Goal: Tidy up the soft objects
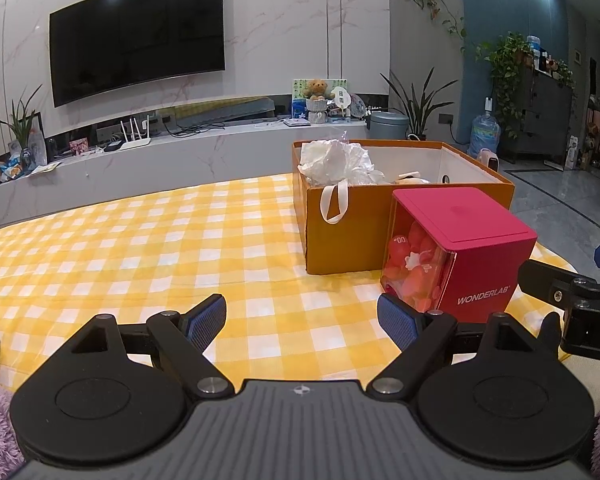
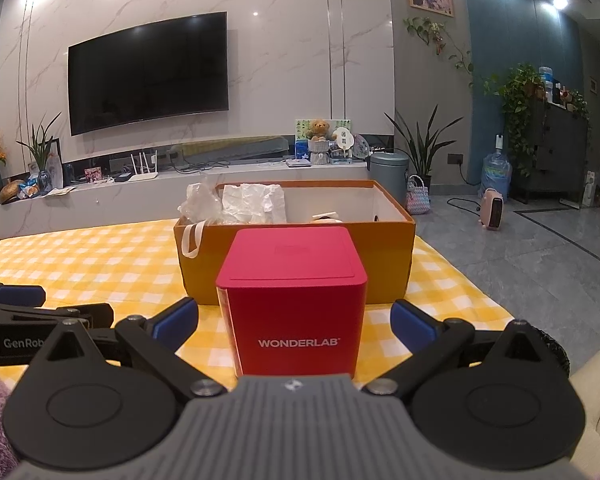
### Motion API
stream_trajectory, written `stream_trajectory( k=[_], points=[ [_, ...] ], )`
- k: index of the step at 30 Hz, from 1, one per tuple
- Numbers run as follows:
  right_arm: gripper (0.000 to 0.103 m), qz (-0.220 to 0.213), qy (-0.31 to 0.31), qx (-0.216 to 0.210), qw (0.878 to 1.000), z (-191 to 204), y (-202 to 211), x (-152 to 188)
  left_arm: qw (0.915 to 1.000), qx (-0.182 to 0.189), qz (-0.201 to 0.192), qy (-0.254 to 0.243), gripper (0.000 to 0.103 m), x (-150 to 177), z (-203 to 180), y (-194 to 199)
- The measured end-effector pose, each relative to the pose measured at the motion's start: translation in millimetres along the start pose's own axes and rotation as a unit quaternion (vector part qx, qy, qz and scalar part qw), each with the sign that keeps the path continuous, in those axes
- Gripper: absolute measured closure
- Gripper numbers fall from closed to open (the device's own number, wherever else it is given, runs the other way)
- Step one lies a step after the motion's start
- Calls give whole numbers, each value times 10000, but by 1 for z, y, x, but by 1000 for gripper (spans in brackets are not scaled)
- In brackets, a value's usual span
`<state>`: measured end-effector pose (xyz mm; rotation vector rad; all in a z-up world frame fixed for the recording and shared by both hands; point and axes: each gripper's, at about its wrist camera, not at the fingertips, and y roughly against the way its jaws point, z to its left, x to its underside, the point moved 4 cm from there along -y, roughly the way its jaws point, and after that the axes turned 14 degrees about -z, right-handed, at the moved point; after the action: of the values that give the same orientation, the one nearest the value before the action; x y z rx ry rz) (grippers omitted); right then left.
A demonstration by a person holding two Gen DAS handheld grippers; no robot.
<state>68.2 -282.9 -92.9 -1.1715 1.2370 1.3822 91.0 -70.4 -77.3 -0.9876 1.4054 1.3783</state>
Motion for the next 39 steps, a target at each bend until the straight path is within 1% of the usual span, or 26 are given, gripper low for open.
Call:
stream_trajectory(
  k=[39],
  points=[
    [3,17,-13,-15,10000,1,1,1,10000,-20,-15,35,3,0,2,1]
  ],
)
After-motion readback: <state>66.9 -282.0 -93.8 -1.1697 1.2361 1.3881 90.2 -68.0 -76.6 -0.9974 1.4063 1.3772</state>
